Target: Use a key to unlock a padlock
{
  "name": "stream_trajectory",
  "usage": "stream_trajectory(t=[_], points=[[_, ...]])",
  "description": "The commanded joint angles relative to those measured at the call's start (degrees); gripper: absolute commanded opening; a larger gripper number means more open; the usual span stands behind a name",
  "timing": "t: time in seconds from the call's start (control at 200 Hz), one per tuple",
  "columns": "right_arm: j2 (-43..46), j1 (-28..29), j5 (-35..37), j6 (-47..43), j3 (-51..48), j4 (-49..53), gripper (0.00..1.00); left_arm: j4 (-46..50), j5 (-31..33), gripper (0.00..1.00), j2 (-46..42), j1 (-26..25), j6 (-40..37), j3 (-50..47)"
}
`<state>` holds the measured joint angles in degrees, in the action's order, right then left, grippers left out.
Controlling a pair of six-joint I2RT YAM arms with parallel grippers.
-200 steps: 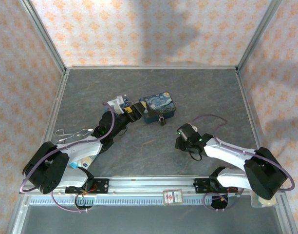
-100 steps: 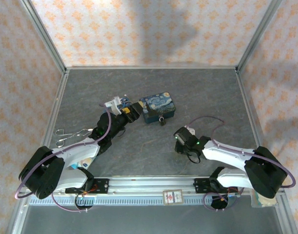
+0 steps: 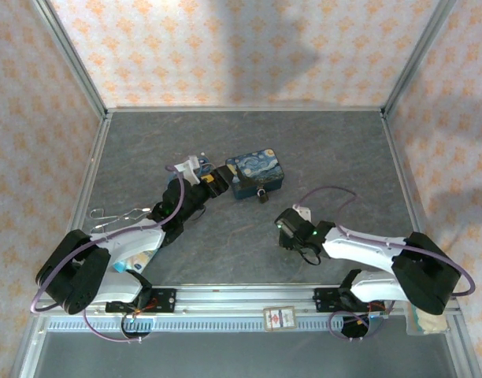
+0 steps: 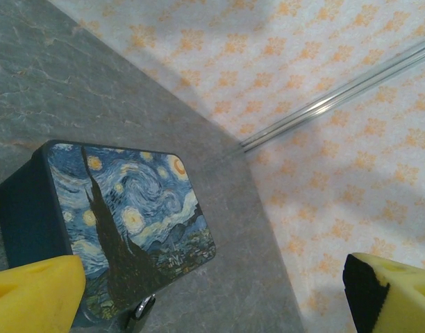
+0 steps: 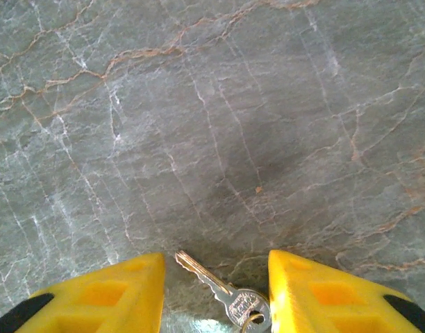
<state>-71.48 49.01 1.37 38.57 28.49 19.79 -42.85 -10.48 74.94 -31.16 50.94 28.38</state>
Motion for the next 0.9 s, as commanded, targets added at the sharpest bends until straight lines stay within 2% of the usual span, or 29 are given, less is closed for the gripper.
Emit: stream_trajectory(t=[0.0,0.07,0.22,0.51,0.711,0.896], points=[[-2.95,3.6,-7.36,2.25,0.09,5.07,0.42,-0.9,-0.33,0.96,0.72,-0.47,-0.29,0.48],[-3.98,5.46,-5.85,3.57,1.1,7.87,0.42,-1.87,-0.35,0.96,0.69,-0.55,0.45,-0.2],[-4.66,7.41,-4.03,4.72,2.93,12.36,0.33,-2.93,-0.59,0.96,0.7,-0.48,1.0,-1.09],[-8.12,7.47,-2.78,3.41,4.67,12.06,0.0,-4.23,-1.16,0.96,1.21,-0.48,1.03,-1.66],[-8.44,5.55,-1.65,0.13,8.72,7.72,0.0,-4.93,-1.54,0.96,1.66,-0.48,1.62,-1.57],[-8.91,-1.35,-7.94,-4.26,11.54,-0.4,0.0,-5.05,-2.05,0.96,1.62,-0.53,2.32,-1.99]])
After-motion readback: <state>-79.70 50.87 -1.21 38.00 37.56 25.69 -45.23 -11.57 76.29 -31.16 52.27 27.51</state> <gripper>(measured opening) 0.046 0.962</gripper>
